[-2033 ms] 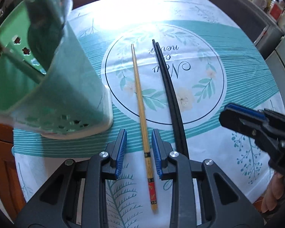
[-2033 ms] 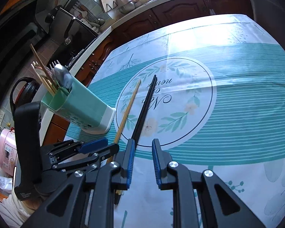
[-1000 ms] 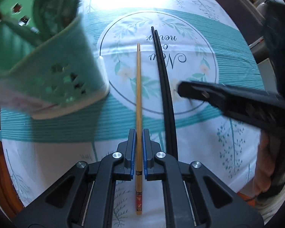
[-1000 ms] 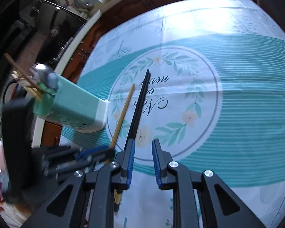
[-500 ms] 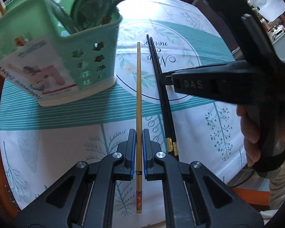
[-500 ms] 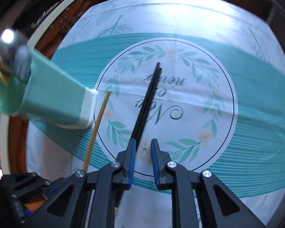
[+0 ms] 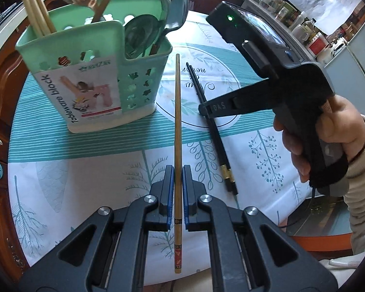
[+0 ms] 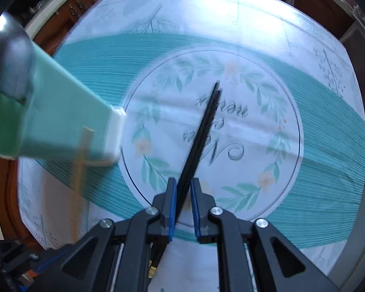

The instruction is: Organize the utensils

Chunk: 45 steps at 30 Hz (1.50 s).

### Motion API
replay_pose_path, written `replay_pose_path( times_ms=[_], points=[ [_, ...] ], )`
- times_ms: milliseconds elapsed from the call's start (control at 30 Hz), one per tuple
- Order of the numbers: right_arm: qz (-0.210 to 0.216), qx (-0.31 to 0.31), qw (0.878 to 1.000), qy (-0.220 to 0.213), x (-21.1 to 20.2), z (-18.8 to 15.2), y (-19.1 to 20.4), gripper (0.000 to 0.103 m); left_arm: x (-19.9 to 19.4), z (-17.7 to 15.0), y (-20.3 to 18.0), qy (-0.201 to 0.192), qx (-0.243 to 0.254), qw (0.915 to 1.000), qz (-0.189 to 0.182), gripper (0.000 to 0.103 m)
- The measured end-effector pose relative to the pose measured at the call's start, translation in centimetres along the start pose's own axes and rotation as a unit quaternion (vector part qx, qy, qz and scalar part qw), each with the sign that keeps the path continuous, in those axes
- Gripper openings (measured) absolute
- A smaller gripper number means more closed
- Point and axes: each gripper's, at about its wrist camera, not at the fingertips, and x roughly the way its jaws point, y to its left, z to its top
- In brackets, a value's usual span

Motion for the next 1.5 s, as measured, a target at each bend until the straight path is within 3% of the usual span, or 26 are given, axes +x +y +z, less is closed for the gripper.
replay_pose_path(
  times_ms=[133,267,467,567,733,1000,1133,1333,1500],
  points=[
    [-0.021,-0.010,1.000,0.007,0.1,-0.1,0.4,0.015,1.1,-0.1,1.2,0.019,-0.018,0.9997,-0.004,0.004],
    [-0.010,-0.002,1.000,0.013,0.2,-0.2,-0.2,0.014,3.3,0.0,1.8,0.054,-0.037,0.9978,-0.005,0.004],
    [-0.020,-0.042,0.999,0.005,0.0,-1.0,-0.1,0.013,2.6,0.0,2.4,0.048,-0.037,0.9981,-0.013,0.004],
    [-0.017,-0.057,0.998,-0.007,-0.6,-1.8,0.0,0.000,2.6,0.0,2.2,0.047,-0.036,0.9982,-0.012,0.004],
    [-0.006,-0.061,0.998,-0.008,-0.7,-2.7,-0.8,0.000,2.8,0.0,2.1,0.049,-0.034,0.9982,-0.010,0.004],
    [0.055,0.002,0.998,0.019,-0.9,-3.9,-6.2,0.005,2.9,0.0,1.3,0.044,-0.032,0.9985,-0.012,0.004],
    [0.052,0.009,0.998,0.025,-0.4,-3.5,-6.6,0.013,2.8,0.0,1.5,0.046,-0.029,0.9984,-0.015,0.004],
    [0.030,0.001,0.999,0.023,-0.3,-3.4,-6.0,0.014,2.9,0.0,1.9,0.046,-0.033,0.9982,-0.020,0.004],
    [-0.009,-0.022,1.000,0.013,-0.7,-3.8,-1.5,0.014,2.7,-0.2,1.8,0.042,-0.031,0.9984,-0.024,0.004]
  ],
)
